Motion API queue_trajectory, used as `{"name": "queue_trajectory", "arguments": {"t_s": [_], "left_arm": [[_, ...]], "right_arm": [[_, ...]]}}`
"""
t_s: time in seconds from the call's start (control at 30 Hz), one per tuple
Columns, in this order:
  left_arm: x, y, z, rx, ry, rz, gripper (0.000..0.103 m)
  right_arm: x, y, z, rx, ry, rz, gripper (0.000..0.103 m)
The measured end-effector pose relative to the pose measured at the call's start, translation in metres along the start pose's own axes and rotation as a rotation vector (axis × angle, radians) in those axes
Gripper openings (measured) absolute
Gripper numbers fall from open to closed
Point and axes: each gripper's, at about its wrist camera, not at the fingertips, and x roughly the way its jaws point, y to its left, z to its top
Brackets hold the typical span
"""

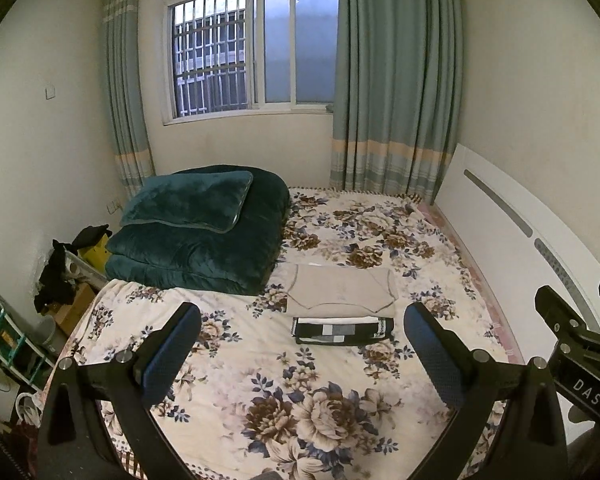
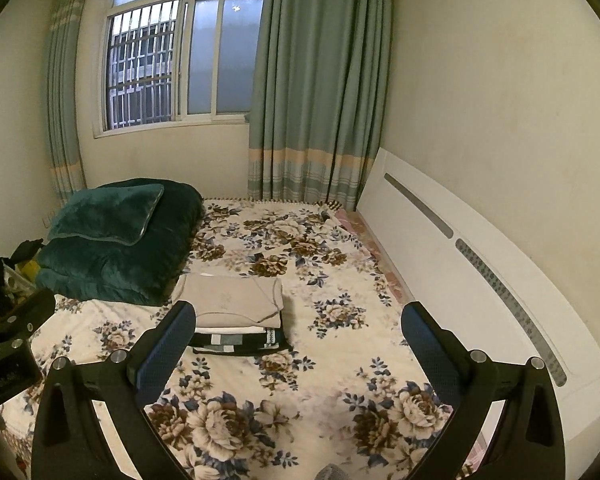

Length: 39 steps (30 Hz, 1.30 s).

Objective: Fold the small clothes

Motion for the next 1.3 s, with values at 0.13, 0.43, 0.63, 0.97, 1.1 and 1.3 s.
{"name": "queue_trajectory", "arguments": {"t_s": [0.13, 0.43, 0.63, 0.97, 1.1, 1.3], "left_arm": [[-0.0018, 0.0003, 0.0004, 0.001, 0.002, 0.0, 0.103], [-0.0033, 0.0001, 0.0009, 0.001, -0.001, 0.002, 0.103], [-0.0043, 0.0007, 0.0011, -0.002, -0.003, 0.002, 0.103], [-0.0071, 0.0013, 0.0031, -0.01, -0.004, 0.012, 0.103], [-0.0074, -0.0002, 0.0038, -0.013, -0.01, 0.022, 0.103], [-0.0072, -0.0012, 0.0053, -0.013, -0.01, 0.027, 0.103]], "right_arm": [[0.0009, -0.0019, 0.0013, 0.002, -0.001, 0.009, 0.103], [0.002, 0.0009, 0.0055, -0.002, -0.001, 0.02, 0.103], [-0.0007, 0.0048, 0.0079, -0.008, -0.003, 0.031, 0.103], [-0.0027, 0.0044, 0.0095, -0.004, -0.004, 0.048, 0.103], [-0.0036, 0.0035, 0.01, -0.001, -0.009, 0.052, 0.103], [-0.0023, 0.0033, 0.0096, 0.0, -0.013, 0.058, 0.103]]}}
